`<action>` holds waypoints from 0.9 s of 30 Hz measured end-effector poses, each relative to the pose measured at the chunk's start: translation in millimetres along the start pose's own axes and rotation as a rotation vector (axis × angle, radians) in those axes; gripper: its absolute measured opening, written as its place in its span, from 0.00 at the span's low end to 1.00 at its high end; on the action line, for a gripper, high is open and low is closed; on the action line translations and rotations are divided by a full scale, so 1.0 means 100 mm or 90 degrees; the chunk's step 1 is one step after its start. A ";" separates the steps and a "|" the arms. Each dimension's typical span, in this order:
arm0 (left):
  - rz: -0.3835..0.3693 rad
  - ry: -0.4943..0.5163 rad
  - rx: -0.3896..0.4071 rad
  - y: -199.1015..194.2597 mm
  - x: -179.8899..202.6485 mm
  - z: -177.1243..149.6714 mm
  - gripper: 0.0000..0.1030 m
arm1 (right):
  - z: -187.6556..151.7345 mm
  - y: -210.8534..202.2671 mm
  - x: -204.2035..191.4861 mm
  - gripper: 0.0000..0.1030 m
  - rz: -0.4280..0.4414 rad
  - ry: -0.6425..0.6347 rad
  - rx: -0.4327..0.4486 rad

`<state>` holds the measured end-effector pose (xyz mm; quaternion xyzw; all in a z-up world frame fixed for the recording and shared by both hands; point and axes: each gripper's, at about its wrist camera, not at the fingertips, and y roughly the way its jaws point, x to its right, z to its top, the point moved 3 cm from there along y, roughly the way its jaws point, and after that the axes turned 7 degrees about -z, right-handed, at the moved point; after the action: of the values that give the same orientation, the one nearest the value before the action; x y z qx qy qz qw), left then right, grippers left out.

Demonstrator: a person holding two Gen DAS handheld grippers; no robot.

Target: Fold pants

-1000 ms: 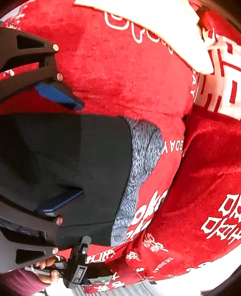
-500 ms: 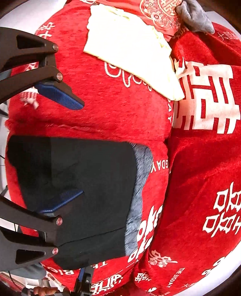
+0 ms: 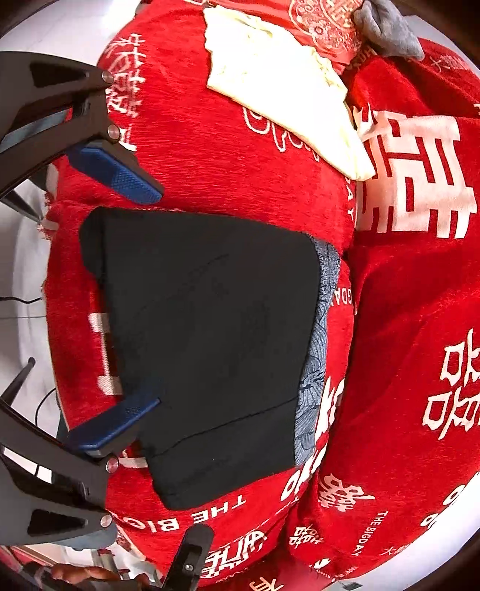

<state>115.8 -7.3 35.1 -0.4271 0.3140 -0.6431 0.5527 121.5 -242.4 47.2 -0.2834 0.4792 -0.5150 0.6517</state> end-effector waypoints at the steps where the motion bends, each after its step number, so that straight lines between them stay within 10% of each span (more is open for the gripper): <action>1: 0.001 -0.002 0.003 -0.02 0.01 -0.01 1.00 | -0.01 -0.01 -0.04 1.00 -0.010 -0.008 0.003; 27: 0.090 0.001 -0.006 -0.15 0.17 -0.21 1.00 | -0.30 -0.09 -0.37 1.00 -0.126 -0.066 -0.018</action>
<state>90.1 -22.7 42.3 -0.4060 0.3471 -0.6015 0.5941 90.0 -206.2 56.3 -0.3646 0.4214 -0.5546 0.6179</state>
